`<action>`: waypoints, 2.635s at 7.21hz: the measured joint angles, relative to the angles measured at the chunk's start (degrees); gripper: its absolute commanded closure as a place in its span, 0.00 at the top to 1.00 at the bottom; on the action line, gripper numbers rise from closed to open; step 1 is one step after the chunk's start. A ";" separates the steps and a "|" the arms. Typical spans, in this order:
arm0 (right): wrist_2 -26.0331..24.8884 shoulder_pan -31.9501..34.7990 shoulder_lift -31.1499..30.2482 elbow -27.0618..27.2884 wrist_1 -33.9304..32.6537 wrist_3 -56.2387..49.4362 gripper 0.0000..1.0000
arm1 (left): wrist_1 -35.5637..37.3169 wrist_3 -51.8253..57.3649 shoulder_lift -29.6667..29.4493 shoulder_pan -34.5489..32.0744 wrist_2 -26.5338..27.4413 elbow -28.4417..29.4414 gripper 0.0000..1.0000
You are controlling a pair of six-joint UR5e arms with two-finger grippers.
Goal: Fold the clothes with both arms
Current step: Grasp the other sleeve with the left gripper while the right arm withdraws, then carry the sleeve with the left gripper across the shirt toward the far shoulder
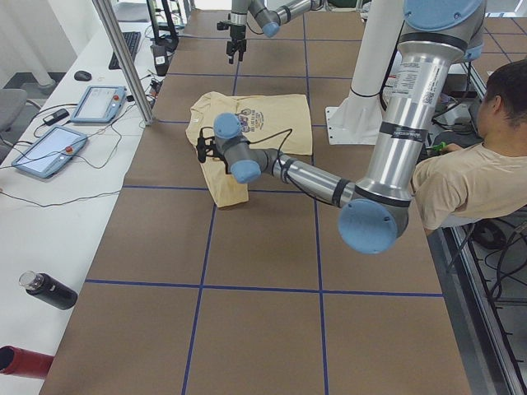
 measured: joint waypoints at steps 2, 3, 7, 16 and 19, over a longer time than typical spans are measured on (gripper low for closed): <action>1.14 2.41 -4.78 -0.07 0.14 -8.02 0.99 | 10.06 -13.73 -15.31 4.72 1.24 -0.72 0.00; 1.27 3.60 -6.57 -0.38 0.13 -12.20 0.99 | 11.40 -19.33 -20.90 7.73 4.01 0.02 0.00; 1.35 5.73 -10.08 -0.82 0.14 -18.67 0.99 | 11.42 -29.15 -37.88 16.72 14.89 13.68 0.00; 1.33 7.64 -13.26 -1.44 0.14 -23.39 0.99 | -5.41 -37.43 -48.80 24.29 29.22 38.00 0.20; 1.30 7.62 -13.32 -1.64 0.14 -23.43 0.99 | -8.50 -37.83 -49.21 25.36 31.68 40.58 0.82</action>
